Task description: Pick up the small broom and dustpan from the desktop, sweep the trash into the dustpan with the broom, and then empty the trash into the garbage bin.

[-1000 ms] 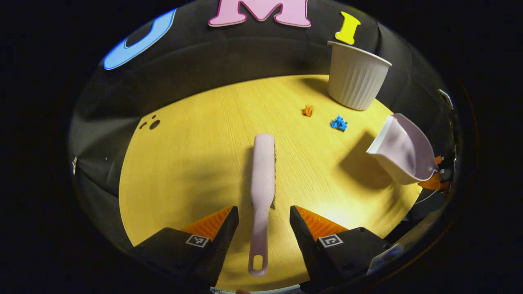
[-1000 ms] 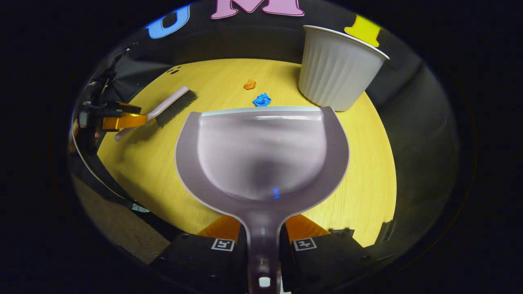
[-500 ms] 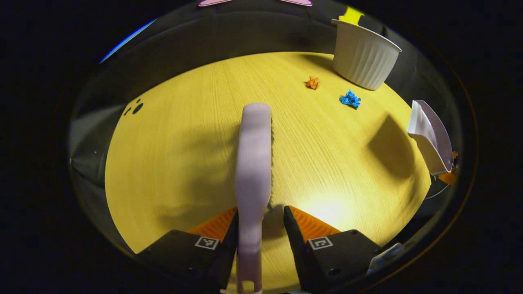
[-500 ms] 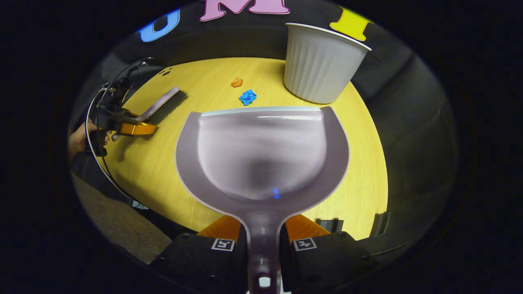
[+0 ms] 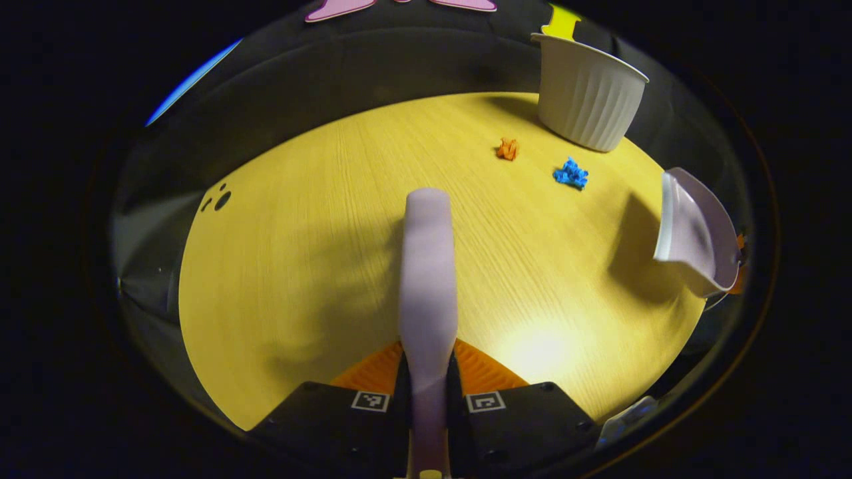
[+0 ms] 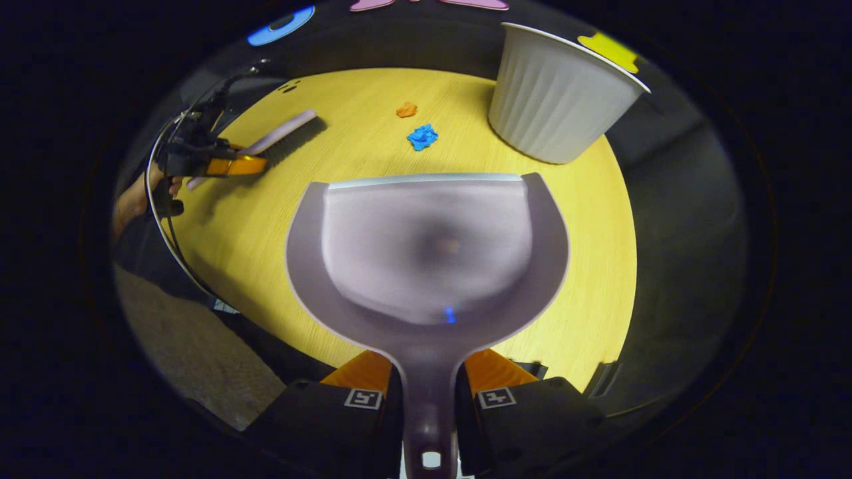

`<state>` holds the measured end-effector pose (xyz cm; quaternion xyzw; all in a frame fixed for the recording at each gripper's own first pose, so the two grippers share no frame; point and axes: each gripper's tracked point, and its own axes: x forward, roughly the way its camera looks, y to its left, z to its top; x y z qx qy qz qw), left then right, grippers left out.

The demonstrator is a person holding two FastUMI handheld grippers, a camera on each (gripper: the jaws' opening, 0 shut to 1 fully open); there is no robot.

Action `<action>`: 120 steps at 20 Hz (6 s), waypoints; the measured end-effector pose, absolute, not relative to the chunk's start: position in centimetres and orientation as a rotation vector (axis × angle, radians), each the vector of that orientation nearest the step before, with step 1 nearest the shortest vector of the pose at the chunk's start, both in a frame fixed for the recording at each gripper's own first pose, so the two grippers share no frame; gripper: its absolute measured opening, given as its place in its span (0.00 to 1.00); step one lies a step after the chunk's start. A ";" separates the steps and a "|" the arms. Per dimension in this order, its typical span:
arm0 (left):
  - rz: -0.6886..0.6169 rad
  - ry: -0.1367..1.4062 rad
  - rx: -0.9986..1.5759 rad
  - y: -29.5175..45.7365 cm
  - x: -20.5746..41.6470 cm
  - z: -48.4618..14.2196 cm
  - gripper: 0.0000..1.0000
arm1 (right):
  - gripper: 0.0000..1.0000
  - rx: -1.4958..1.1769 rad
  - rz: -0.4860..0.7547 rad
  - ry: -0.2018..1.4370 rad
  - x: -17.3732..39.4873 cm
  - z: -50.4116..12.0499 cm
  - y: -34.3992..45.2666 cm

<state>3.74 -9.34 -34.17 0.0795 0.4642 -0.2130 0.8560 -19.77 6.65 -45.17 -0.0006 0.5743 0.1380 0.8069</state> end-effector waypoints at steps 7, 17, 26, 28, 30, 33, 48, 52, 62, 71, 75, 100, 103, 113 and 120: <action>-0.513 0.902 0.286 -13.1 10.8 -32.4 0.27 | 0.37 -0.079 0.378 1.338 -16.1 -46.7 4.6; -0.531 0.902 0.282 -19.0 16.4 -34.5 0.29 | 0.37 -0.116 0.446 1.362 -14.3 -48.2 5.2; -0.787 0.881 0.330 -25.9 14.2 -33.4 0.27 | 0.37 -0.096 0.471 1.354 -12.9 -49.3 5.1; -0.859 0.888 0.315 -27.7 12.5 -33.0 0.27 | 0.33 -0.106 0.482 1.349 -13.0 -49.4 4.8; -0.923 0.893 0.302 -29.1 11.1 -32.7 0.29 | 0.37 -0.113 0.490 1.344 -13.0 -49.3 4.6; -1.011 0.909 0.288 -30.7 8.9 -32.2 0.28 | 0.37 -0.119 0.497 1.333 -13.1 -49.5 4.3; -1.075 0.948 0.108 -32.4 3.2 -28.7 0.27 | 0.37 -0.030 0.415 1.177 -13.9 -50.3 4.8; -0.958 0.880 0.077 -29.6 3.8 -27.4 0.27 | 0.37 0.023 0.342 1.145 -14.3 -49.2 4.5; -0.745 0.902 0.052 -25.7 4.2 -27.8 0.27 | 0.37 0.149 0.130 1.116 -13.3 -45.0 3.9; -0.764 0.927 0.027 -22.5 0.1 -30.6 0.26 | 0.37 0.211 -0.040 1.083 -10.2 -41.4 1.8; -0.785 0.945 0.024 -22.0 -0.7 -31.3 0.26 | 0.37 0.218 -0.086 1.074 -9.5 -41.1 1.3; -0.722 0.938 -0.022 -19.4 -1.2 -31.5 0.27 | 0.36 -0.406 -0.067 1.379 -10.1 -38.0 -4.6; -0.722 0.938 -0.026 -19.4 -1.3 -31.4 0.28 | 0.36 -0.453 -0.046 1.407 -9.7 -37.3 -4.8; -0.697 0.932 -0.025 -19.2 -1.6 -31.2 0.28 | 0.33 -0.417 -0.027 1.361 -9.4 -37.2 -4.2; -0.647 0.919 -0.020 -18.3 -0.5 -30.6 0.28 | 0.36 -0.176 -0.011 1.149 -10.7 -36.1 -0.7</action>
